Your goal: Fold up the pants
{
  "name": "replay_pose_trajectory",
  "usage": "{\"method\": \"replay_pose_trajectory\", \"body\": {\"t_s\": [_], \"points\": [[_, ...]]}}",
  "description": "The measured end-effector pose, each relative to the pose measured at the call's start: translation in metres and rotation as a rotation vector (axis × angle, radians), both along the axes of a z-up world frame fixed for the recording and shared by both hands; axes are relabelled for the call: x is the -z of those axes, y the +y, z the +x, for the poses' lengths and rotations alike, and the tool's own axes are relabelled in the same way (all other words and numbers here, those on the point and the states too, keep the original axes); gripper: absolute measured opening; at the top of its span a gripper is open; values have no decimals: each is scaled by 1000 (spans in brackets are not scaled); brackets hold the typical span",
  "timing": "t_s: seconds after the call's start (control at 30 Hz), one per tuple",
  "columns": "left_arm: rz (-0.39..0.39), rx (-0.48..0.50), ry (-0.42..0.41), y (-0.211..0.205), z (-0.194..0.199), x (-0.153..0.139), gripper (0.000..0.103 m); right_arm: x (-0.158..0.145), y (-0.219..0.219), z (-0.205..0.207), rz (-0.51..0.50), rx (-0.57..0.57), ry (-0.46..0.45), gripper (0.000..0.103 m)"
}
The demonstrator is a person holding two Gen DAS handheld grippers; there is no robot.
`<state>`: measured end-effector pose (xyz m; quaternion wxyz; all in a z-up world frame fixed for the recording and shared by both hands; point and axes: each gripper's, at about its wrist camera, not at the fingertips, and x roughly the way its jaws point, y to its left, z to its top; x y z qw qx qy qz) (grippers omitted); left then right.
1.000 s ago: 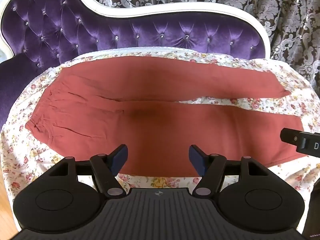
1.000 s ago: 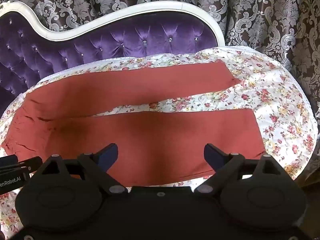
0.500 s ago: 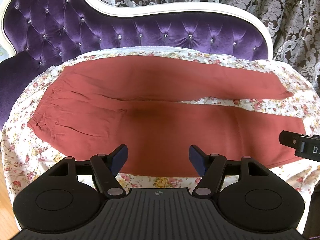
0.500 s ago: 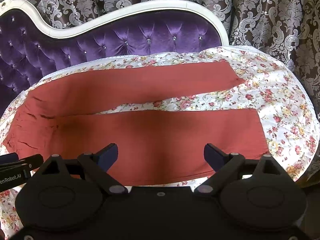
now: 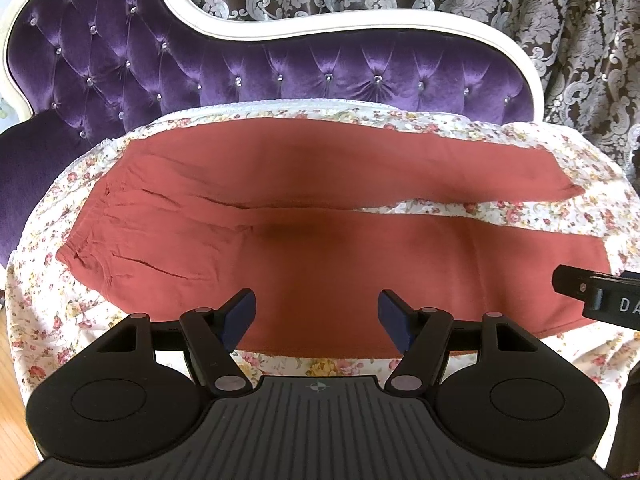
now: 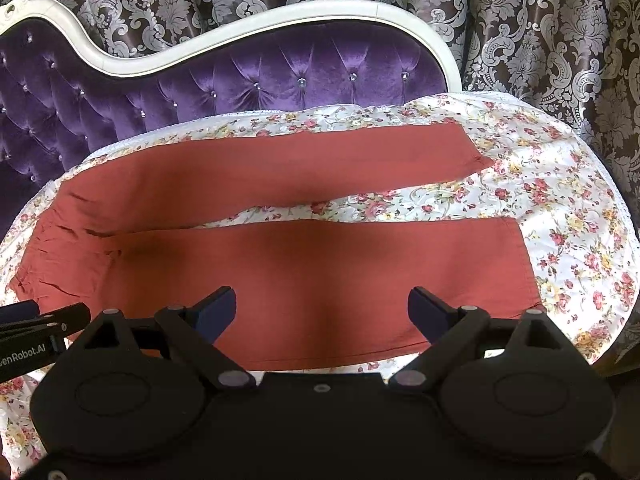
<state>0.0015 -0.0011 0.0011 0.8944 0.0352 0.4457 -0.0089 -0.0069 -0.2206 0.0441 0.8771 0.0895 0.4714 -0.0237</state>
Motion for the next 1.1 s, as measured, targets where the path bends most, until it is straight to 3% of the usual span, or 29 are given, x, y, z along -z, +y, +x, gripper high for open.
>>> {"method": "replay_pose_trajectory", "body": {"t_s": [1.1], "points": [[15, 20, -39, -5, 0, -11, 66, -6, 2, 0, -11, -8, -37, 94]]}}
